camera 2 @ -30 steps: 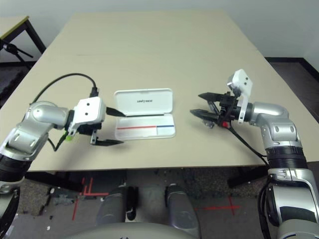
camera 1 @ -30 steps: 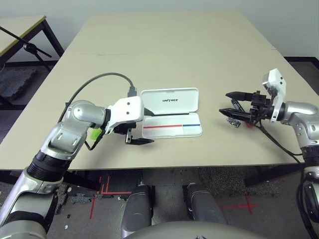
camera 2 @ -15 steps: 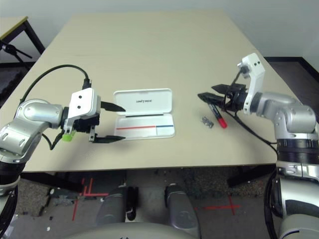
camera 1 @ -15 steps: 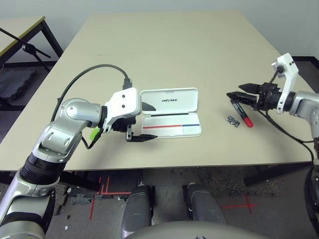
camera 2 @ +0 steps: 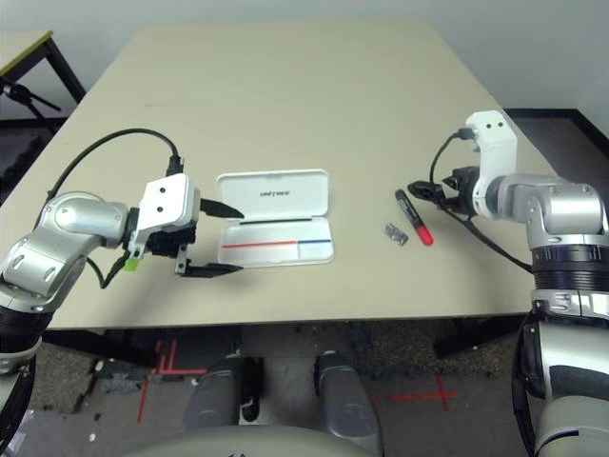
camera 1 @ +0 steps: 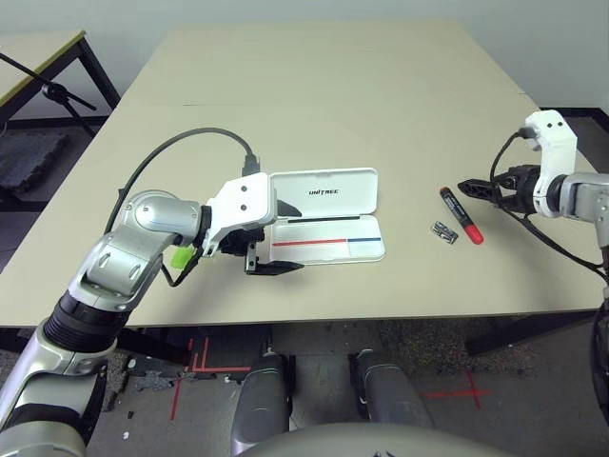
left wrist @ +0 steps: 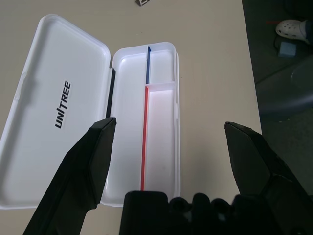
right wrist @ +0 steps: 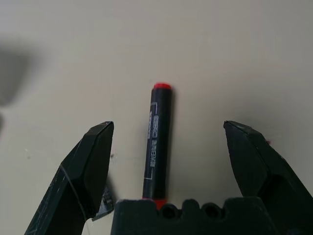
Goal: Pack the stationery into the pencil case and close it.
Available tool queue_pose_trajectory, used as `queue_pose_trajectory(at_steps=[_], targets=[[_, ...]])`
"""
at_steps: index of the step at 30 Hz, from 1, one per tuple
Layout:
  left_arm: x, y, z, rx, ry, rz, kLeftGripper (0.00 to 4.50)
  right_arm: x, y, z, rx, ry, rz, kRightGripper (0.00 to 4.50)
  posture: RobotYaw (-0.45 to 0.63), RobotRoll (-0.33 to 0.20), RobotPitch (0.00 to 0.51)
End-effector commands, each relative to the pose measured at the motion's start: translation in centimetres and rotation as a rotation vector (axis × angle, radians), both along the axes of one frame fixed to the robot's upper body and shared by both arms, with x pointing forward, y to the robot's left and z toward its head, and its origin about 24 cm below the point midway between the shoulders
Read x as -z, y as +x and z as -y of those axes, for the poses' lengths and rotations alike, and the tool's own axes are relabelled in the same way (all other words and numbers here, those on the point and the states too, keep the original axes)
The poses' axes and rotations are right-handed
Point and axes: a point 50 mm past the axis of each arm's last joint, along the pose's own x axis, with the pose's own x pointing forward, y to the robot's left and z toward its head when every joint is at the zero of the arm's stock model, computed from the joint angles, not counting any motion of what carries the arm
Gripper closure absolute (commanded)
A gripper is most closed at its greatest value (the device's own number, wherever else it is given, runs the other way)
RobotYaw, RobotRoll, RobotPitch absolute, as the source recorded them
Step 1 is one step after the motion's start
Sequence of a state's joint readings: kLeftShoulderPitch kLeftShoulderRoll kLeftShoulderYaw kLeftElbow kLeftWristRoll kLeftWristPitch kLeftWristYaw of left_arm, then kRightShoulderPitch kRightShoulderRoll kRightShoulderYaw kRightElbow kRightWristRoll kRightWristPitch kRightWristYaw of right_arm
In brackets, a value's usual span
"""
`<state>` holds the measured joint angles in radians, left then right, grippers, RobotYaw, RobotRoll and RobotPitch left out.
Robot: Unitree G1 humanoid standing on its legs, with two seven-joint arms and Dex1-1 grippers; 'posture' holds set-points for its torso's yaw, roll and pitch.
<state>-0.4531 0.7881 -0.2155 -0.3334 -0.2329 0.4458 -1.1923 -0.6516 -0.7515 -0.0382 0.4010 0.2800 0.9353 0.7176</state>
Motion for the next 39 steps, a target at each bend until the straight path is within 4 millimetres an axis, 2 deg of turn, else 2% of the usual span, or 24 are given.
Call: queue_pose_trajectory(at_steps=[1, 6, 14, 18, 26, 30, 35, 39], targets=[[0.6, 0.0, -0.2, -0.010, 0.015, -0.010, 0.02, 1.0, 0.2, -0.3, -0.020, -0.023, -0.037, 0.00, -0.06, 0.000, 0.084], [0.8, 0.0, -0.4, -0.015, 0.020, -0.008, 0.02, 2.5, 0.4, -0.3, -0.015, -0.038, -0.088, 0.00, -0.05, 0.000, 0.082], [1.4, -0.1, -0.4, -0.011, 0.018, -0.011, 0.02, 3.6, 0.6, 0.3, 0.017, -0.037, -0.122, 0.00, -0.05, 0.000, 0.080], [1.4, -0.1, -0.4, -0.009, 0.017, -0.010, 0.00, 3.5, 0.7, 0.5, 0.031, -0.036, -0.116, 0.96, -0.05, 0.000, 0.080], [1.5, 0.0, -0.3, -0.005, 0.020, -0.007, 0.00, 1.5, 1.0, 1.3, 0.005, -0.051, -0.061, 3.94, -0.06, 0.000, 0.081], [1.5, 0.0, -0.3, -0.004, 0.022, -0.009, 0.00, -0.5, 1.1, 1.2, -0.102, -0.062, 0.044, 4.02, -0.06, 0.000, 0.082], [1.7, 0.0, -0.5, -0.003, 0.029, -0.011, 0.00, -3.3, 0.5, 0.0, -0.387, -0.086, 0.187, 4.02, -0.06, 0.000, 0.082], [1.9, 0.0, -0.6, -0.002, 0.033, -0.013, 0.00, -4.3, -0.6, -1.4, -0.602, -0.079, 0.215, 4.02, -0.06, 0.000, 0.081]])
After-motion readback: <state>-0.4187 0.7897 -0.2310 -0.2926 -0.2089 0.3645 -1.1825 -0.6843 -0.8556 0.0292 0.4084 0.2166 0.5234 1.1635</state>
